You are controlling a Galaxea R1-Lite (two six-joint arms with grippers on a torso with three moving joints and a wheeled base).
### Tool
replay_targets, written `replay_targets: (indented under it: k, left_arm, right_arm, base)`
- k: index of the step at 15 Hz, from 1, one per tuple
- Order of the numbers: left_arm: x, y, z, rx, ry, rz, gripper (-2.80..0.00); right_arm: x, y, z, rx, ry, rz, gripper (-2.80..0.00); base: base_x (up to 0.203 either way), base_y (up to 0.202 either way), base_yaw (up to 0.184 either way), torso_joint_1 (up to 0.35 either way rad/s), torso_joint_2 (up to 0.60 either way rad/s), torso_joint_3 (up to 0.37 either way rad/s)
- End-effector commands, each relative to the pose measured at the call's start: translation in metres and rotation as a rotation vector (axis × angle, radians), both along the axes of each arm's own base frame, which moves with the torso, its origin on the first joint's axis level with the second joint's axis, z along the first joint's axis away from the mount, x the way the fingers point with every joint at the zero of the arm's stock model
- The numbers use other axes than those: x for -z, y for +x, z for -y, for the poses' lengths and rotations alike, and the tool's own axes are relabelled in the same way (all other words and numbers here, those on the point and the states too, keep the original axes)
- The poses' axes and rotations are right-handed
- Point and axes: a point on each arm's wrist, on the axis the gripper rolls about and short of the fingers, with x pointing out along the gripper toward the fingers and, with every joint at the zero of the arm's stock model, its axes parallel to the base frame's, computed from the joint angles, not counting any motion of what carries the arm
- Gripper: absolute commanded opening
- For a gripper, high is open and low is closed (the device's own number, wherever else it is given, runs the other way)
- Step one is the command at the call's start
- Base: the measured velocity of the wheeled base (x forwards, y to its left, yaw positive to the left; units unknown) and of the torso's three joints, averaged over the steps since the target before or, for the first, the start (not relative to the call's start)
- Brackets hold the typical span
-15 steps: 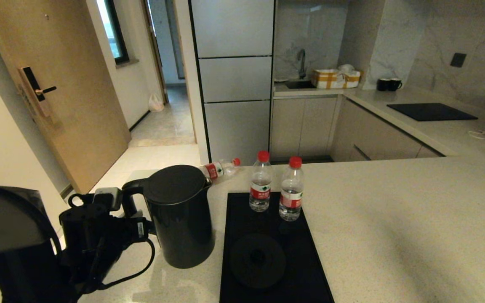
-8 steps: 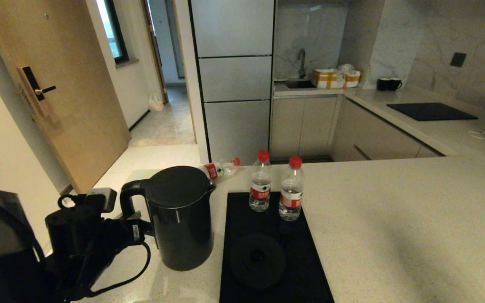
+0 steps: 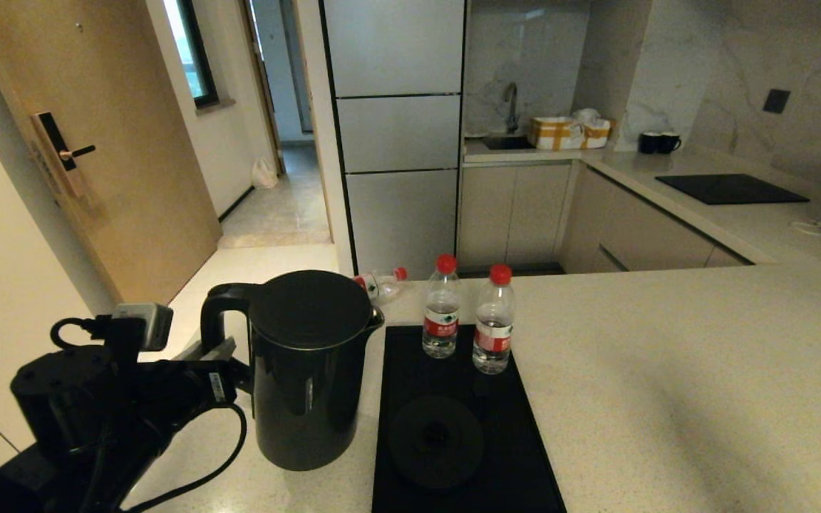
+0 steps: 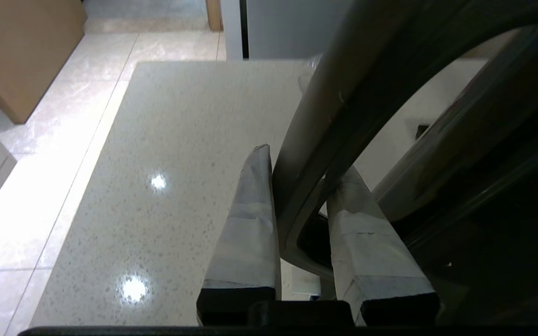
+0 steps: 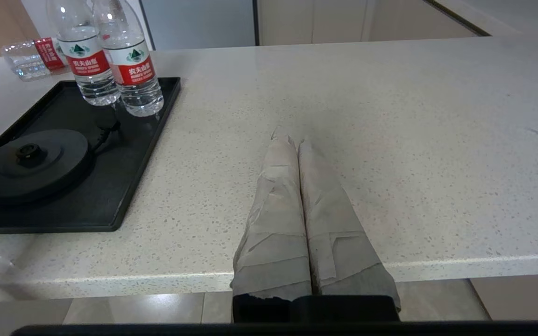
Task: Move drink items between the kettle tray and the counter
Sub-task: Return the kettle to its original position
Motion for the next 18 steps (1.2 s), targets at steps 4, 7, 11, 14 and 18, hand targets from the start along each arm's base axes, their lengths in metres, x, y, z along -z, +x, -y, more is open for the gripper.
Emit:
replay_targets:
  k: [4, 7, 11, 14, 18]
  left_arm:
    - [-0.020, -0.017, 0.015, 0.050, -0.029, 0.075, -2.80]
    - [-0.022, -0.021, 0.028, 0.079, -0.037, 0.075, -2.80]
    - [-0.028, -0.023, 0.067, 0.149, -0.046, 0.067, -2.80]
    - [-0.024, -0.017, 0.081, 0.166, -0.069, 0.021, -2.80]
    - [-0.007, -0.009, 0.099, 0.200, -0.062, -0.030, -2.80]
  right_arm:
    - [0.000, 0.000, 0.000, -0.001, -0.001, -0.002, -2.80]
    - [0.000, 0.000, 0.000, -0.001, -0.001, -0.002, -2.80]
    - [0.000, 0.000, 0.000, -0.001, -0.001, -0.002, -2.80]
    - [0.000, 0.000, 0.000, -0.001, -0.001, -0.002, -2.80]
    - [0.000, 0.000, 0.000, -0.001, -0.001, -0.002, -2.80]
  base:
    - [0.000, 0.000, 0.000, 0.000, 0.00, 0.000]
    - [0.000, 0.000, 0.000, 0.000, 0.00, 0.000]
    - [0.000, 0.000, 0.000, 0.000, 0.00, 0.000]
    - [0.000, 0.000, 0.000, 0.000, 0.00, 0.000]
    - [0.000, 0.000, 0.000, 0.000, 0.00, 0.000]
